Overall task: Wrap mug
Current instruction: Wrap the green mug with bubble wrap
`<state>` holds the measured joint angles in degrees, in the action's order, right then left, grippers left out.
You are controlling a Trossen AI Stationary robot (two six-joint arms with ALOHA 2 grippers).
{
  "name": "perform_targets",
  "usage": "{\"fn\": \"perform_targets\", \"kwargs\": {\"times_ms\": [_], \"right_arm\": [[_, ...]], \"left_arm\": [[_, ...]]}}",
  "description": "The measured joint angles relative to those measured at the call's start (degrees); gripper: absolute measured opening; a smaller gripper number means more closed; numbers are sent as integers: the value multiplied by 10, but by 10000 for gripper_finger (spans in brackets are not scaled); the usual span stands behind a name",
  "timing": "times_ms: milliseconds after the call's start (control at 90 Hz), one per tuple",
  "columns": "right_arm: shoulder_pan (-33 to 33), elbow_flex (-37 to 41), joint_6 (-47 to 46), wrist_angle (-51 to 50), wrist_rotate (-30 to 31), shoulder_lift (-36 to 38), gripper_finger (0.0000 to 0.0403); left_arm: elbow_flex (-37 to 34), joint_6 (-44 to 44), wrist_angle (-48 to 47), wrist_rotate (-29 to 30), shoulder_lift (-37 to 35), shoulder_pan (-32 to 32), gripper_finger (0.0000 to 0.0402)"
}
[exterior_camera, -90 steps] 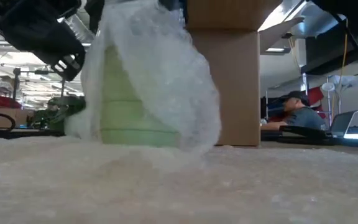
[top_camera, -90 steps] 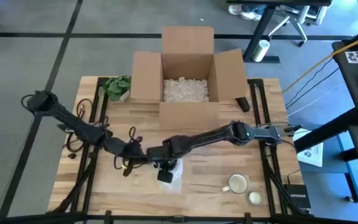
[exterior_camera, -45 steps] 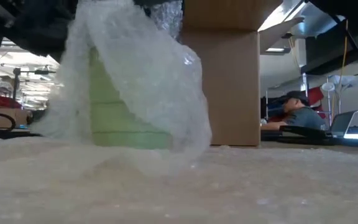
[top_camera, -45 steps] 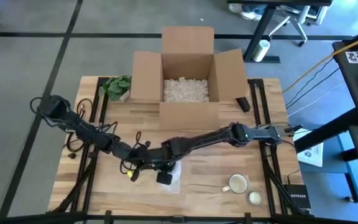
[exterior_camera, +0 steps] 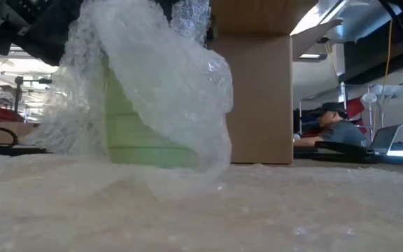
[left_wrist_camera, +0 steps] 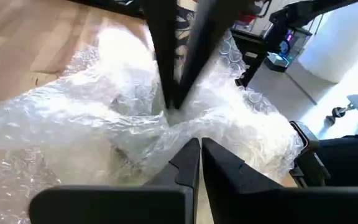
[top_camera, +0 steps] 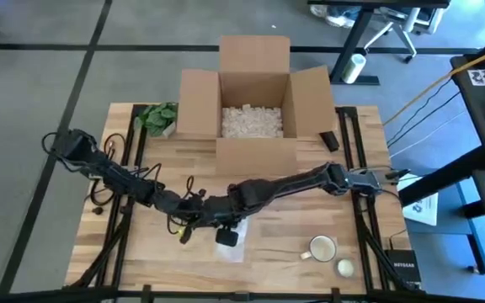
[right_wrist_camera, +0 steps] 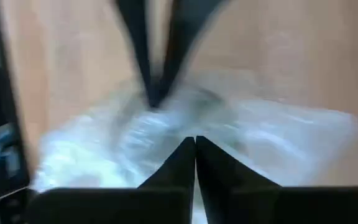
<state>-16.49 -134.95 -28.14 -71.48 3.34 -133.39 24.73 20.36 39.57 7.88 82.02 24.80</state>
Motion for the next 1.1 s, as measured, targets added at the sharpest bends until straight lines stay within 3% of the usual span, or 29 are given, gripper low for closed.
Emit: {"fn": "perform_targets", "kwargs": {"times_ms": [111, 289, 622, 1100], "right_arm": [[-8, 0, -18, -31, 20, 10, 0], [-24, 9, -33, -13, -35, 9, 0], [-24, 18, -17, 49, -58, -12, 0], [16, 145, 1, 180, -96, -24, 0]], "left_arm": [[0, -1, 0, 0, 0, 0, 0], [0, -4, 0, 0, 0, 0, 0], [4, -3, 0, 0, 0, -10, 0], [13, 23, -52, 0, -54, 26, 0]]}}
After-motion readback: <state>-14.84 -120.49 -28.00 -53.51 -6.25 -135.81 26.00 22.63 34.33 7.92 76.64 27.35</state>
